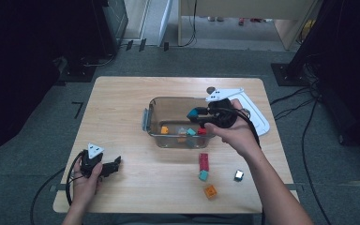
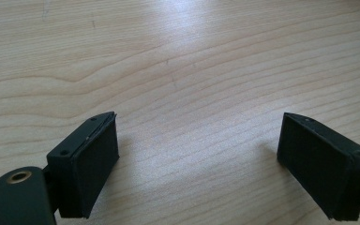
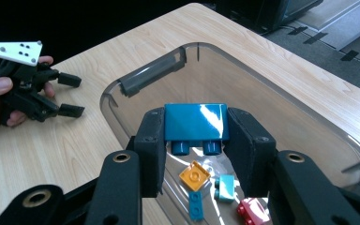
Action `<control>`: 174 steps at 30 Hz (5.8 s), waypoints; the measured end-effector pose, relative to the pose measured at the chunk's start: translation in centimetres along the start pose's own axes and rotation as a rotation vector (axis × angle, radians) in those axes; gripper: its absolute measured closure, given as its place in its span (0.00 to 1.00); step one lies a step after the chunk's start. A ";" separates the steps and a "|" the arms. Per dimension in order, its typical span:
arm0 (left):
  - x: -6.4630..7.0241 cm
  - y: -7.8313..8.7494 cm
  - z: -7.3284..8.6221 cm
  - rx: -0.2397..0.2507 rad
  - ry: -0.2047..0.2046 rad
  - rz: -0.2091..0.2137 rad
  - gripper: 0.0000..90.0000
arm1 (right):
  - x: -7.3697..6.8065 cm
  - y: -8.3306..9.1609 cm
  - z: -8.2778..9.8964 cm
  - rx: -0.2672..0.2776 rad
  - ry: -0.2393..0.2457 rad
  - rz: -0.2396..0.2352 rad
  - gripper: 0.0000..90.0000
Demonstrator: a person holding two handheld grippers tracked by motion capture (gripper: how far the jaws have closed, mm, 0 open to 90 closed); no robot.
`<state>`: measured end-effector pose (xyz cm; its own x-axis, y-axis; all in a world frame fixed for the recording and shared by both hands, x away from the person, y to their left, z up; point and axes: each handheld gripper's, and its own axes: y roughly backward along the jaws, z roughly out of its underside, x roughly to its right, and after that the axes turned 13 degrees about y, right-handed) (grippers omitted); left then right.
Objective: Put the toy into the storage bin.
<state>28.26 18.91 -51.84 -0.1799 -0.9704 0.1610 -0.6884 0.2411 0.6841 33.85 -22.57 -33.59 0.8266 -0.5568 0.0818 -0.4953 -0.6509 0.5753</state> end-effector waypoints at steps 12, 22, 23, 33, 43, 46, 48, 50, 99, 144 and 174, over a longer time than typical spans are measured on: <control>0.0 0.0 0.0 0.000 0.000 0.000 0.14 | 1.1 -2.9 -0.5 -0.026 -0.037 -0.019 0.67; 0.0 0.0 0.0 0.002 0.002 0.000 0.14 | 1.7 -5.2 -0.5 -0.050 -0.062 -0.024 0.67; 0.0 0.0 0.0 0.000 0.000 0.000 0.14 | 1.7 -5.4 -0.4 -0.053 -0.064 -0.024 0.67; 0.0 0.0 0.0 -0.001 0.000 0.000 0.14 | 2.6 -7.1 0.3 -0.084 -0.096 -0.020 0.67; 0.0 0.0 0.0 0.000 0.002 0.000 0.14 | 3.5 -8.5 1.1 -0.124 -0.126 -0.013 0.67; 0.0 0.0 0.0 -0.001 0.001 0.000 0.14 | 3.6 -8.7 1.2 -0.126 -0.136 -0.011 0.67; 0.0 0.0 0.0 0.000 0.002 0.000 0.14 | 3.7 -8.7 1.3 -0.129 -0.144 -0.009 0.66; 0.0 0.0 0.0 0.000 0.002 0.000 0.14 | 3.9 -8.8 1.3 -0.128 -0.151 -0.008 0.64; 0.0 0.0 0.0 -0.001 -0.001 0.002 0.14 | -2.0 1.0 5.0 -0.073 -0.107 0.053 0.16; 0.0 -0.1 -0.1 -0.001 -0.004 0.006 0.14 | -5.7 -3.8 15.5 -0.192 -0.219 0.166 0.37; 0.0 -0.1 0.0 -0.001 -0.004 0.006 0.14 | -7.0 -5.7 16.4 -0.262 -0.162 0.203 0.57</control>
<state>28.34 18.91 -51.84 -0.1866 -0.9690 0.1620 -0.6865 0.2466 0.6840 26.48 -23.47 -50.79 0.6550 -0.7493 0.0976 -0.5422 -0.3761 0.7514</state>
